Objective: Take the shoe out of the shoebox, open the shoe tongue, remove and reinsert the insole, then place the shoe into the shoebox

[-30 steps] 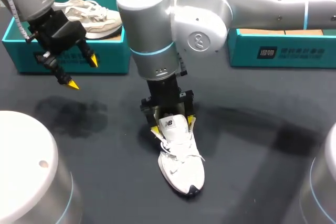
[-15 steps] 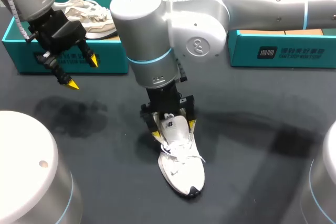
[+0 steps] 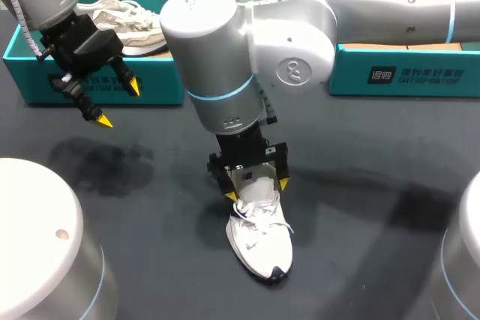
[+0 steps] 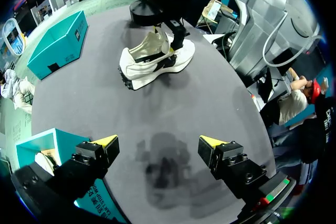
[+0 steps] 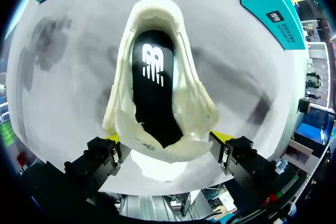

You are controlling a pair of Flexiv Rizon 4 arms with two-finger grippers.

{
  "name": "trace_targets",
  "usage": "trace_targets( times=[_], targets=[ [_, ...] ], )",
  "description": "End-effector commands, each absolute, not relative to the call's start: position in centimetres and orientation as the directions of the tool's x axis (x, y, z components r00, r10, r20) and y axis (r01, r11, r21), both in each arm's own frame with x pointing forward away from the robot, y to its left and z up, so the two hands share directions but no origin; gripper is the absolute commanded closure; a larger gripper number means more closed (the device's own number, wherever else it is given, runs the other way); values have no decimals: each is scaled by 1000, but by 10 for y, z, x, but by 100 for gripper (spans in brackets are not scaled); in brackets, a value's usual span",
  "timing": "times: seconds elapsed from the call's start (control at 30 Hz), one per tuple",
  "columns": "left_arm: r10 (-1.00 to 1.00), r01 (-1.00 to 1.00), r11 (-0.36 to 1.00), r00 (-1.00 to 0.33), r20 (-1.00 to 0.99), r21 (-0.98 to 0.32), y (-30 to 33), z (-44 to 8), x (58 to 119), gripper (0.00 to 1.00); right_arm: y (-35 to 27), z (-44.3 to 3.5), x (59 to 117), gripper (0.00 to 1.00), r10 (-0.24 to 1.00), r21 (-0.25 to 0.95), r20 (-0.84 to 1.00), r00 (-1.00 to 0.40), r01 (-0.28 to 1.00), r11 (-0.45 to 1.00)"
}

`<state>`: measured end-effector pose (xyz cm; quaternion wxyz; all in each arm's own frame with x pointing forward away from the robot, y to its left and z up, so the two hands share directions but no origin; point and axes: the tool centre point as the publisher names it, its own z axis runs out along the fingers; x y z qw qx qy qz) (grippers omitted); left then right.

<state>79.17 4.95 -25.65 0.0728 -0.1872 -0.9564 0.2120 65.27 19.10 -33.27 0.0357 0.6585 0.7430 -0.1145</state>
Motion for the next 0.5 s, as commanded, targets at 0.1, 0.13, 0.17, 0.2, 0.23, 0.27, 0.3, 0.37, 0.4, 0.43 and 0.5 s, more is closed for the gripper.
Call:
trace_targets(
  times=[0.1,0.13,0.17,0.2,0.23,0.27,0.3,0.37,0.4,0.43,0.5],
  targets=[
    [389,328,841,-919,59,-430,50,-257,791,0,183,-319,641,0,975,-113,-200,-92,991,71],
    [389,328,841,-919,59,-430,50,-257,791,0,183,-318,638,0,977,-120,-198,-85,991,62],
    [389,328,841,-919,59,-430,50,-257,791,0,183,-315,635,0,975,-114,-205,-81,992,58],
    [389,328,841,-919,59,-430,50,-257,791,0,183,-313,631,0,976,-115,-207,-71,992,47],
    [389,328,841,-919,59,-430,50,-257,791,0,183,-311,629,0,976,-121,-209,-63,992,38],
    [389,328,841,-919,59,-430,50,-257,791,0,183,-308,625,0,976,-120,-210,-60,992,35],
    [389,328,841,-919,59,-430,50,-257,791,0,184,-306,622,0,976,-119,-210,-58,992,34],
    [389,328,841,-919,59,-430,50,-257,791,0,185,-302,615,0,977,-119,-208,-53,993,28],
    [389,328,841,-919,59,-430,50,-257,791,0,186,-300,612,0,979,-113,-197,-58,993,36],
    [389,328,841,-919,59,-430,50,-257,791,0,187,-299,609,0,979,-114,-194,-60,993,38],
    [389,328,841,-919,59,-430,50,-257,791,0,190,-296,602,0,979,-118,-193,-62,992,40]
  ],
)
